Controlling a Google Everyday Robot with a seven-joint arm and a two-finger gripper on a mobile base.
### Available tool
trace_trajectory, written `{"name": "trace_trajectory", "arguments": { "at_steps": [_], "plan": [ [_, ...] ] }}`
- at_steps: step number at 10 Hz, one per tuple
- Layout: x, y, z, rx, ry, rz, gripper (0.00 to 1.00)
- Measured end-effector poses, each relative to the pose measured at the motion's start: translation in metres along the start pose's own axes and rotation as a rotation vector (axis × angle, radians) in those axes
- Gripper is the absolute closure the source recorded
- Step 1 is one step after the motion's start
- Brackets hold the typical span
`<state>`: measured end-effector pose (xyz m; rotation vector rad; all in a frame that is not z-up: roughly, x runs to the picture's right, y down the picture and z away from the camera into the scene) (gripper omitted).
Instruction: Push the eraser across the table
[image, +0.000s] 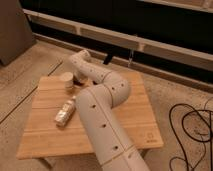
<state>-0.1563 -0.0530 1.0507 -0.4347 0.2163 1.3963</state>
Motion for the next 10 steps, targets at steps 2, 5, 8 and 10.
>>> {"name": "trace_trajectory", "arguments": {
  "at_steps": [2, 5, 8, 10],
  "plan": [
    [-0.006, 0.009, -0.002, -0.019, -0.023, -0.013, 1.00],
    [-0.029, 0.022, -0.011, -0.073, -0.088, -0.011, 1.00],
    [-0.052, 0.037, -0.019, -0.125, -0.142, -0.012, 1.00],
    [-0.053, 0.039, -0.022, -0.118, -0.142, -0.007, 1.00]
  ]
}}
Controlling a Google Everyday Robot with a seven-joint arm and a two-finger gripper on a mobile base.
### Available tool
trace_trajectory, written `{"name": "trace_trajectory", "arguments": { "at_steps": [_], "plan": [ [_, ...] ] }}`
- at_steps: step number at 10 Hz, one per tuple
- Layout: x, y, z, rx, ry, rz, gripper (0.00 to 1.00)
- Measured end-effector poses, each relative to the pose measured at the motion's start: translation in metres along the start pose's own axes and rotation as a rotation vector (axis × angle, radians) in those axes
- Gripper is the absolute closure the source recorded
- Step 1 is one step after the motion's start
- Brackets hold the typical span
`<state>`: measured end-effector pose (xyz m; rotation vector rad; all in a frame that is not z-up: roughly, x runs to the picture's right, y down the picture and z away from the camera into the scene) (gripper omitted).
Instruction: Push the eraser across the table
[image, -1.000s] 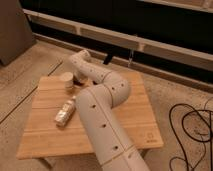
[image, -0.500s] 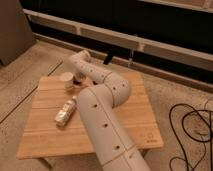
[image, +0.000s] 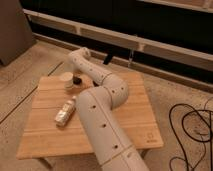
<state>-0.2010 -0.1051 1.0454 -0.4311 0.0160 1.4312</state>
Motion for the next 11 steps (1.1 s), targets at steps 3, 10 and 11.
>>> {"name": "trace_trajectory", "arguments": {
  "at_steps": [3, 10, 11],
  "plan": [
    [0.038, -0.001, 0.007, 0.030, 0.086, 0.029, 1.00],
    [0.037, -0.026, 0.014, 0.115, 0.104, -0.004, 1.00],
    [0.027, -0.040, 0.009, 0.150, 0.083, -0.011, 1.00]
  ]
}}
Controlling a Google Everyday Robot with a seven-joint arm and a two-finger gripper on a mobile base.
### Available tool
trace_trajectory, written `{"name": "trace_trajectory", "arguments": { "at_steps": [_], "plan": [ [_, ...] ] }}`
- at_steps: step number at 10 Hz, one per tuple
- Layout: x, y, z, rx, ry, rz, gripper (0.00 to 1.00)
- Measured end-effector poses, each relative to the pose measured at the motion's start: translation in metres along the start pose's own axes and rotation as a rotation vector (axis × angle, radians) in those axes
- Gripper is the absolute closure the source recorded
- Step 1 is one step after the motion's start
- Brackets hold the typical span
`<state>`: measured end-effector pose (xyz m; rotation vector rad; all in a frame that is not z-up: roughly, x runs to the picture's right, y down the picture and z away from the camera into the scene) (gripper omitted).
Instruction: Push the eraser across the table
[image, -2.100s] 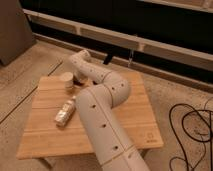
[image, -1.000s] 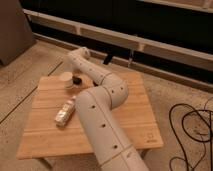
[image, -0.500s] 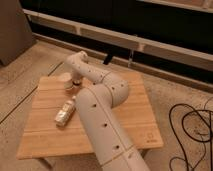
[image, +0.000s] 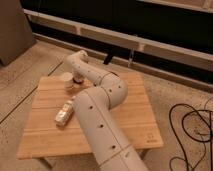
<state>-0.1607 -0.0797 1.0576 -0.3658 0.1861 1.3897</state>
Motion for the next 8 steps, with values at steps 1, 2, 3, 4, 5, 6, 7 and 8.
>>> {"name": "trace_trajectory", "arguments": {
  "at_steps": [1, 2, 3, 4, 5, 6, 7, 8],
  "plan": [
    [-0.010, -0.020, -0.004, 0.044, -0.024, 0.006, 1.00],
    [-0.015, -0.030, -0.006, 0.065, -0.035, 0.011, 1.00],
    [-0.018, -0.042, -0.006, 0.086, -0.043, 0.021, 1.00],
    [-0.021, -0.045, -0.006, 0.096, -0.047, 0.028, 1.00],
    [-0.021, -0.039, -0.007, 0.094, -0.045, 0.033, 1.00],
    [-0.022, -0.032, -0.010, 0.089, -0.044, 0.037, 1.00],
    [-0.021, -0.011, -0.020, 0.085, -0.037, 0.036, 1.00],
    [-0.019, 0.003, -0.027, 0.085, -0.034, 0.031, 1.00]
  ]
}}
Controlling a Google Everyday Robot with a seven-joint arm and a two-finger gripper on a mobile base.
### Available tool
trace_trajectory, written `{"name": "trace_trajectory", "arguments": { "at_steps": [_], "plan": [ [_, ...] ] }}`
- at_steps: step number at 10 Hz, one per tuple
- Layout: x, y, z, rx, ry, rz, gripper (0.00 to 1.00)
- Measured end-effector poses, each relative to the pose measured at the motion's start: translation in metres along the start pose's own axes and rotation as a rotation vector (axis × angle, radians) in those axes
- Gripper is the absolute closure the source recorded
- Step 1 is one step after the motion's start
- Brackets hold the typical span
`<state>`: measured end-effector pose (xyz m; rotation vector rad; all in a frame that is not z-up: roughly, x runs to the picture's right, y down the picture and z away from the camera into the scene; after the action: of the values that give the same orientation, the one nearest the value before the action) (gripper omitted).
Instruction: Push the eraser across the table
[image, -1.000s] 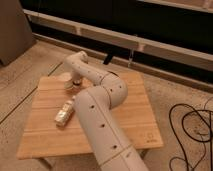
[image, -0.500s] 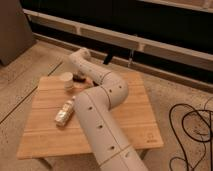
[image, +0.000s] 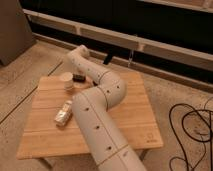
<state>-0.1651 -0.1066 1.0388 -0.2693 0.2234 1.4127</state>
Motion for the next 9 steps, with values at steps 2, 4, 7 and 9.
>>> {"name": "trace_trajectory", "arguments": {
  "at_steps": [2, 4, 7, 9],
  "plan": [
    [0.023, 0.039, -0.019, -0.013, 0.036, -0.013, 1.00],
    [0.066, 0.070, -0.022, -0.042, 0.125, -0.022, 1.00],
    [0.108, 0.058, -0.001, -0.036, 0.258, 0.026, 1.00],
    [0.105, 0.015, 0.020, -0.009, 0.300, 0.077, 1.00]
  ]
}}
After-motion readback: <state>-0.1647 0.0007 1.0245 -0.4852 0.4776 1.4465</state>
